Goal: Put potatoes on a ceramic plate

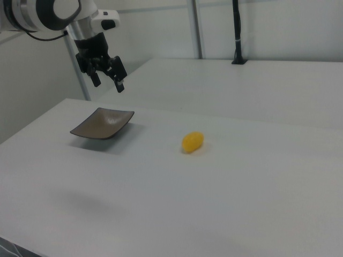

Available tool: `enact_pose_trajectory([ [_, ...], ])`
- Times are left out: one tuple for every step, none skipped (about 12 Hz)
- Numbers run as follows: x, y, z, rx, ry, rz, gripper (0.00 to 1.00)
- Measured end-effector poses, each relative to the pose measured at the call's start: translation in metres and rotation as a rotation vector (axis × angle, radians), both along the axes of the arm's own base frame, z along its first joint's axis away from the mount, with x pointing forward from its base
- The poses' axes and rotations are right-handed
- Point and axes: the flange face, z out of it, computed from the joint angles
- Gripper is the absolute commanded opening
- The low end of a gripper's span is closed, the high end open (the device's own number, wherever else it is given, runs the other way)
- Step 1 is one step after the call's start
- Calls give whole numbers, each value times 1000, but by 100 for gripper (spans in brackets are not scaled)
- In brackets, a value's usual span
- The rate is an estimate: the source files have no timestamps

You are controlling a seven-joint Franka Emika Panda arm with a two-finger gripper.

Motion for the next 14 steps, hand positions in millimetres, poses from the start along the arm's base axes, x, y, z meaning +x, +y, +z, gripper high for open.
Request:
enact_pose_trajectory([
  [-3,3,1,0,-1,7,100],
  [-3,4,1,0,-1,7,100],
  [-4,4,1,0,0,9,100],
  [-4,5,0,0,0,10,100],
  [-4,6,1,0,0,12,100],
  [-4,6,1,0,0,12,100],
  [-4,6,1,0,0,12,100],
  [-4,6,0,-1,2,12,100],
  [-4,6,-3,-1,7,12,100],
  [-3,6,-5,-3,6,11,100],
  [0,5,-7,0,-17,10,100],
  [2,5,-7,1,-31,11,100],
  [4,4,-9,2,-33,10,100],
  [6,3,-13,1,-28,9,100],
])
